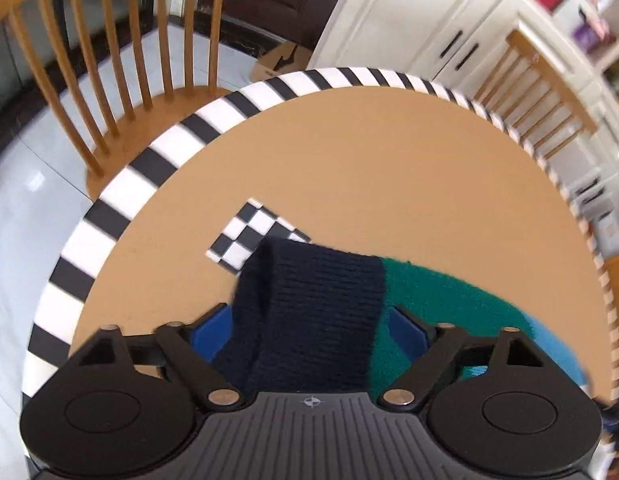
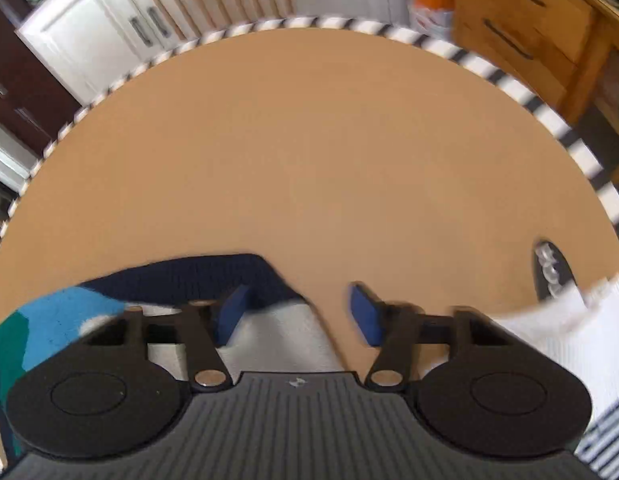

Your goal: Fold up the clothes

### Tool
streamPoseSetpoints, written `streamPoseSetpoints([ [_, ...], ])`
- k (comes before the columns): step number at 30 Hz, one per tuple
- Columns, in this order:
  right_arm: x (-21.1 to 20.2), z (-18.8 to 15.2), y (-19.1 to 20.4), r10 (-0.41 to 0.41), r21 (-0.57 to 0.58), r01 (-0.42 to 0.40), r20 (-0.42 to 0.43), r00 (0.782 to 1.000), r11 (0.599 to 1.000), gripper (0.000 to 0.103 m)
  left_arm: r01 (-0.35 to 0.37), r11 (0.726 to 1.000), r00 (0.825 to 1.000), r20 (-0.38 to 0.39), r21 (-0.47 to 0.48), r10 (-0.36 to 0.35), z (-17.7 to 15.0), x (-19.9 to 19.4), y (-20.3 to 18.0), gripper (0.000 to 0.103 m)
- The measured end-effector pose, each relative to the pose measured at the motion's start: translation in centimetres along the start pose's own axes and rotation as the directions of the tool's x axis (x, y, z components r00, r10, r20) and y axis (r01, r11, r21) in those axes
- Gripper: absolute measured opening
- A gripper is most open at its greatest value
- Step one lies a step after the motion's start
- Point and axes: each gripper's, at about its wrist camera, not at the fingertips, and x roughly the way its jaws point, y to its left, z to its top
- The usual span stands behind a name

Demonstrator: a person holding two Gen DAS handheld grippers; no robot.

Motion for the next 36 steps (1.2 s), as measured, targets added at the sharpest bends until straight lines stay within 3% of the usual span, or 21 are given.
streamPoseSetpoints([
  [1, 0.1, -0.2, 0.5, 0.024, -0.030, -0.024, -0.018, 1.000, 0.999, 0.008, 0.009, 0.998, 1.000, -0.018, 0.059, -0.008, 0.0, 0.3, -0.9, 0.018],
  [2, -0.2, -0.3, 1.1, 0.034, -0.076, -0.035, -0.011, 0.999, 0.997, 0.007, 0.000, 0.996, 1.000, -0.028, 0.084, 0.002, 0.1, 0.5, -1.6, 0.009],
  [6, -3.2, 1.8, 1.5, 0.047, -0.071, -0.038, 0.143, 0.989, 0.997, 0.007, -0.018, 0.998, 0.997, 0.071, 0.060, 0.013, 2.1, 0.3, -2.8, 0.009],
  [9, -6.0, 4.9, 1.5, 0.051, -0.043, -0.040, 0.304, 0.951, 0.998, 0.006, 0.040, 0.999, 0.976, 0.214, 0.029, -0.045, 6.0, -0.1, -4.2, 0.009],
  [11, -6.6, 7.1, 2.2, -0.007, -0.023, 0.017, 0.391, 0.920, 1.000, 0.008, 0.074, 0.995, 0.957, 0.276, 0.071, -0.091, 8.9, 0.1, -5.9, 0.014],
  [12, -6.4, 8.0, 2.6, -0.052, -0.008, 0.061, 0.425, 0.904, 0.998, 0.020, 0.050, 0.994, 0.956, 0.285, 0.099, -0.076, 10.3, 0.5, -6.9, 0.033],
  [13, -5.3, 8.5, 3.0, -0.125, 0.003, 0.136, 0.431, 0.894, 0.991, 0.058, 0.025, 0.992, 0.954, 0.294, 0.126, -0.061, 11.6, 1.0, -7.9, 0.042],
  [14, -4.2, 9.1, 3.1, -0.201, -0.003, 0.222, 0.411, 0.889, 0.975, 0.076, 0.000, 0.988, 0.952, 0.303, 0.153, -0.047, 13.0, 1.4, -8.8, 0.054],
  [15, -3.5, 9.3, 3.1, -0.255, -0.013, 0.284, 0.406, 0.878, 0.959, 0.073, -0.017, 0.985, 0.948, 0.317, 0.173, -0.039, 14.0, 1.5, -9.4, 0.059],
  [16, -3.6, 8.9, 3.1, -0.255, -0.024, 0.293, 0.426, 0.868, 0.956, 0.055, -0.025, 0.982, 0.941, 0.335, 0.185, -0.040, 14.4, 1.2, -9.3, 0.063],
  [18, -5.4, 7.5, 3.3, -0.113, -0.068, 0.160, 0.454, 0.884, 0.985, 0.056, -0.002, 0.977, 0.933, 0.351, 0.214, -0.076, 15.0, 0.5, -8.8, 0.071],
  [20, -6.2, 5.2, 3.3, 0.114, -0.160, -0.056, 0.379, 0.918, 0.986, 0.055, 0.186, 0.948, 0.948, 0.206, 0.257, -0.242, 13.6, 0.3, -7.2, 0.071],
  [22, -5.2, 1.5, 3.9, 0.265, -0.241, -0.209, 0.229, 0.937, 0.948, 0.055, 0.315, 0.907, 0.943, 0.013, 0.280, -0.332, 11.1, 0.9, -5.7, 0.069],
  [24, -3.9, -1.9, 4.6, 0.278, -0.280, -0.229, 0.149, 0.949, 0.932, 0.055, 0.294, 0.901, 0.956, -0.079, 0.319, -0.283, 7.8, 1.5, -4.2, 0.069],
  [27, -1.5, -5.5, 5.1, 0.248, -0.315, -0.213, 0.075, 0.966, 0.925, 0.052, 0.231, 0.912, 0.973, -0.103, 0.339, -0.208, 4.2, 1.5, -1.5, 0.069],
  [31, 0.1, -6.0, 5.1, 0.188, -0.374, -0.141, 0.093, 0.978, 0.917, 0.048, 0.253, 0.915, 0.967, -0.091, 0.314, -0.236, 2.8, 0.3, 1.5, 0.069],
  [32, 0.3, -5.4, 5.2, 0.187, -0.381, -0.140, 0.088, 0.978, 0.914, 0.043, 0.248, 0.911, 0.969, -0.078, 0.330, -0.235, 2.8, 0.1, 1.4, 0.069],
  [33, 0.2, -5.3, 5.5, 0.193, -0.383, -0.150, 0.075, 0.978, 0.912, 0.021, 0.239, 0.906, 0.971, -0.069, 0.349, -0.230, 3.1, -0.2, 1.1, 0.066],
  [34, 0.1, -4.8, 6.1, 0.197, -0.380, -0.161, 0.059, 0.979, 0.911, 0.016, 0.229, 0.898, 0.973, -0.058, 0.377, -0.224, 3.1, -0.2, 0.7, 0.064],
  [35, 0.0, -4.5, 6.5, 0.197, -0.382, -0.165, 0.048, 0.979, 0.909, 0.016, 0.216, 0.881, 0.975, -0.046, 0.420, -0.217, 2.6, -0.1, 0.4, 0.049],
  [36, -0.2, -4.6, 6.5, 0.194, -0.390, -0.161, 0.046, 0.980, 0.906, 0.016, 0.201, 0.861, 0.977, -0.037, 0.468, -0.208, 2.3, -0.2, 0.1, 0.025],
])
